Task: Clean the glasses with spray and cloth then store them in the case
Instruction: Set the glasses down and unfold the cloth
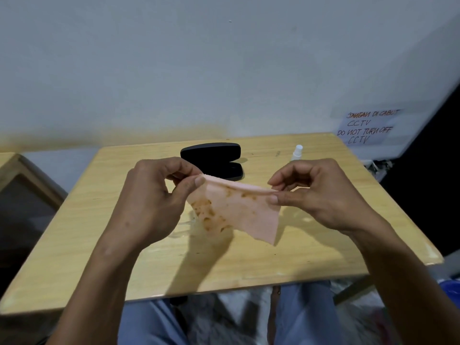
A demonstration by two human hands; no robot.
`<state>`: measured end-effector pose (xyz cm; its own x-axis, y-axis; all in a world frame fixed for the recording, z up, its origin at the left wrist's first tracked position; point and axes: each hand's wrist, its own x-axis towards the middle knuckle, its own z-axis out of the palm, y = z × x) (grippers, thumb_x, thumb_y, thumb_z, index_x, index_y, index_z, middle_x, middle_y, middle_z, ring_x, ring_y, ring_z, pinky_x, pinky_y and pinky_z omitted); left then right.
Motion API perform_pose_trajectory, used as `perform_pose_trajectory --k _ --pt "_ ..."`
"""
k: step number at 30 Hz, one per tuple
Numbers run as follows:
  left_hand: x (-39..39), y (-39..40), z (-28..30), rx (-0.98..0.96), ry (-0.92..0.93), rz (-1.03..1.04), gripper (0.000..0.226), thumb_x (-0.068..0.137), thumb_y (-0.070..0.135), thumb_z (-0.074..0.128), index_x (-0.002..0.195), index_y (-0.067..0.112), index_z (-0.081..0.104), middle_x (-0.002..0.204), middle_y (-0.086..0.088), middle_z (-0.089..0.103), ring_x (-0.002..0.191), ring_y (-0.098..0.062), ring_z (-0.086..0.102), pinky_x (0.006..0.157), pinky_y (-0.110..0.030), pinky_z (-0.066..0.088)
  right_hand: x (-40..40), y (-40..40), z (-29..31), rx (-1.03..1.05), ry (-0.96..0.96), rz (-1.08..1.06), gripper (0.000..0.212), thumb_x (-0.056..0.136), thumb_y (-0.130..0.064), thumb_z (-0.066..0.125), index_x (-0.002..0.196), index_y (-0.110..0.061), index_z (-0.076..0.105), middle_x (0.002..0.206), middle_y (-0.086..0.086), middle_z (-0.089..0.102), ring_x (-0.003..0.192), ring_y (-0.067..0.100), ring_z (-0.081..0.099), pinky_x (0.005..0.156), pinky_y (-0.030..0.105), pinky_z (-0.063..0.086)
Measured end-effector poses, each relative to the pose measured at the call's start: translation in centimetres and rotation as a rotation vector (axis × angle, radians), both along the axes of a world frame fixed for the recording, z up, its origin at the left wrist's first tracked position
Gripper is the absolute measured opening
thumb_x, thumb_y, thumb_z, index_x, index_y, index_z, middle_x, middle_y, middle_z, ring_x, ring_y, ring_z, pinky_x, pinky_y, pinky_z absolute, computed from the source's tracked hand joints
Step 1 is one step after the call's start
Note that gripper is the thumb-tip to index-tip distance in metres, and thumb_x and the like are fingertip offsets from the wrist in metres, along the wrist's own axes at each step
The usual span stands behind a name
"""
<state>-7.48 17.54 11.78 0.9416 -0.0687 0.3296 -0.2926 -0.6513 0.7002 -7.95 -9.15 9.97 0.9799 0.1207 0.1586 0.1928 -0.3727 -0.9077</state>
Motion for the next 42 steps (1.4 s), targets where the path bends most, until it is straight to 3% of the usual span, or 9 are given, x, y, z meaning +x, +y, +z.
perform_pose_trajectory --k 6,12,19,23,27,30,37,40,42 --pt "-0.2 -0.7 -0.4 -0.011 0.009 -0.044 0.010 0.085 0.024 0.072 0.076 0.028 0.074 0.077 0.021 0.069 0.071 0.002 0.060 0.059 -0.006 0.039 -0.1 -1.0 0.0 -0.210 0.029 0.060 0.010 0.084 -0.021 0.080 0.093 -0.027 0.079 0.080 -0.012 0.071 0.075 0.002 0.060 0.068 0.018 0.046" --pt "-0.5 -1.2 -0.6 0.018 0.029 -0.111 0.006 0.086 0.018 0.072 0.084 0.022 0.076 0.077 0.009 0.071 0.037 0.004 0.049 0.049 -0.007 0.036 -0.1 -1.5 0.5 0.019 0.083 0.040 0.020 0.069 -0.006 0.088 0.082 -0.012 0.076 0.077 0.011 0.074 0.067 0.010 0.064 0.056 0.019 0.049" --pt "0.4 -1.9 -1.5 0.104 -0.015 -0.089 0.004 0.084 0.026 0.074 0.082 0.028 0.076 0.076 0.019 0.068 0.084 0.000 0.059 0.071 -0.017 0.040 0.4 -1.7 -0.2 -0.033 0.164 0.106 0.013 0.086 -0.029 0.074 0.091 -0.019 0.080 0.081 0.009 0.075 0.069 0.007 0.064 0.057 0.027 0.050" --pt "0.5 -1.8 -1.9 0.123 -0.066 -0.102 0.002 0.082 0.030 0.074 0.082 0.032 0.074 0.084 0.019 0.067 0.084 -0.001 0.059 0.079 -0.033 0.043 0.2 -1.5 -0.7 -0.007 0.038 0.026 0.007 0.081 -0.011 0.081 0.083 -0.017 0.080 0.076 0.002 0.075 0.068 0.005 0.061 0.055 0.012 0.044" --pt "-0.1 -1.6 -2.1 0.146 -0.073 -0.121 0.006 0.082 0.021 0.075 0.083 0.027 0.076 0.075 0.018 0.066 0.084 -0.002 0.059 0.068 -0.008 0.039 -0.8 -1.7 -1.3 0.136 0.025 0.012 0.011 0.071 -0.022 0.085 0.076 -0.018 0.077 0.074 0.009 0.073 0.064 0.011 0.062 0.051 0.022 0.046" --pt "-0.8 -1.2 -2.6 0.168 -0.099 -0.124 0.004 0.081 0.021 0.076 0.080 0.025 0.076 0.074 0.018 0.065 0.082 -0.006 0.059 0.067 -0.008 0.039 -1.7 -1.3 -2.0 0.208 0.050 0.057 0.019 0.076 -0.030 0.077 0.080 -0.011 0.078 0.070 0.014 0.071 0.061 0.013 0.062 0.050 0.023 0.046" --pt "-2.4 -0.9 -3.6 0.170 -0.235 -0.075 0.009 0.078 0.034 0.072 0.073 0.026 0.074 0.069 0.019 0.062 0.068 -0.008 0.052 0.067 -0.032 0.046 -3.1 -0.6 -3.1 0.169 -0.149 -0.047 0.015 0.075 -0.023 0.076 0.088 -0.015 0.079 0.076 0.003 0.075 0.062 0.005 0.064 0.054 0.011 0.046" --pt "-2.6 -0.6 -3.8 0.152 -0.255 -0.063 0.006 0.078 0.031 0.072 0.075 0.026 0.073 0.073 0.023 0.058 0.069 -0.006 0.052 0.068 -0.038 0.047 -3.4 -0.3 -3.3 0.170 -0.184 -0.067 0.009 0.080 -0.023 0.073 0.083 -0.016 0.077 0.074 -0.001 0.074 0.062 0.005 0.063 0.051 0.017 0.048" --pt "-2.7 -0.5 -3.9 0.154 -0.258 -0.065 0.006 0.079 0.029 0.071 0.076 0.024 0.074 0.075 0.025 0.057 0.070 -0.006 0.052 0.068 -0.038 0.047 -3.4 -0.3 -3.6 0.103 -0.225 -0.099 0.006 0.082 -0.025 0.074 0.082 -0.020 0.076 0.083 -0.002 0.074 0.073 0.016 0.067 0.048 0.037 0.050"
